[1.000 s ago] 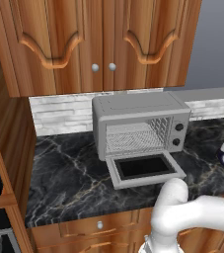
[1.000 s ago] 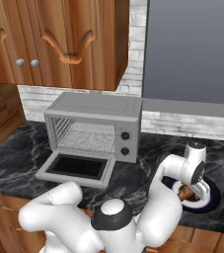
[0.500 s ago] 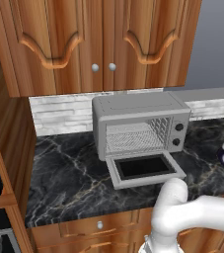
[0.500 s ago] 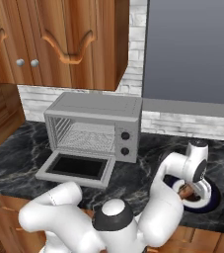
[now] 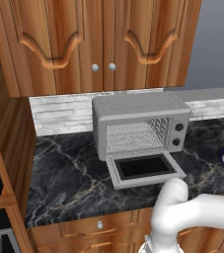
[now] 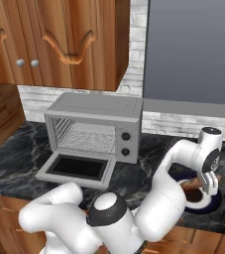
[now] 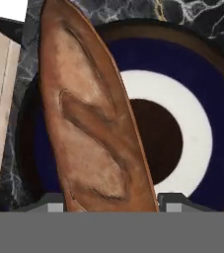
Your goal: Pull the toaster oven rack outwards. Pick up the baguette from the plate and place it on the toaster oven rack. Close the toaster oven door fully and set the temperature to the lowest setting.
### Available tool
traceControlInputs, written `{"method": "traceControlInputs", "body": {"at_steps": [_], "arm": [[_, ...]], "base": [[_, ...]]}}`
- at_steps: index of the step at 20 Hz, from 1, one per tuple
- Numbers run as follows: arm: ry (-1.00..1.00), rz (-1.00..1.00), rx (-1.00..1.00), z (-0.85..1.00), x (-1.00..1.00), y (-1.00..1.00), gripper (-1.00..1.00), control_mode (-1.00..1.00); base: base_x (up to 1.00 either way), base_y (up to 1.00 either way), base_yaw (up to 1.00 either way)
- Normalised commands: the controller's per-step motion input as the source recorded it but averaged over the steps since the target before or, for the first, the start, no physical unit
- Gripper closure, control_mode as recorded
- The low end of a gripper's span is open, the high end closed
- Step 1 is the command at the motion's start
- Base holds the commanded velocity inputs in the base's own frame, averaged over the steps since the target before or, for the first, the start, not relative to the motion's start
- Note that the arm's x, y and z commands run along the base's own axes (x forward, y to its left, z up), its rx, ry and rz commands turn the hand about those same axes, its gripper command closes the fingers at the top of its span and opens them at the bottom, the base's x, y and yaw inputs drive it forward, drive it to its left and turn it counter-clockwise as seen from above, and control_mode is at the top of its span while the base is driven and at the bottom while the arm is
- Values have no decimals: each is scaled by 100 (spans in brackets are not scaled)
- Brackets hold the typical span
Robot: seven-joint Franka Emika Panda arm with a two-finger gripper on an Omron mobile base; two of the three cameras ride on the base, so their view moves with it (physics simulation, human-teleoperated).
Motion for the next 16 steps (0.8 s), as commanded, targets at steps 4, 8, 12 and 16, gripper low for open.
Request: {"method": "traceControlInputs", "body": {"at_steps": [4, 8, 12, 16], "arm": [[0, -39, 2, 62, -49, 6, 100, -100], [-2, -17, -2, 57, -60, 40, 100, -100], [-14, -10, -9, 49, -66, 66, 100, -100], [-29, -12, -10, 41, -77, 82, 100, -100]], "base": [[0, 0, 0], [0, 0, 0], [0, 0, 0], [0, 0, 0]]}}
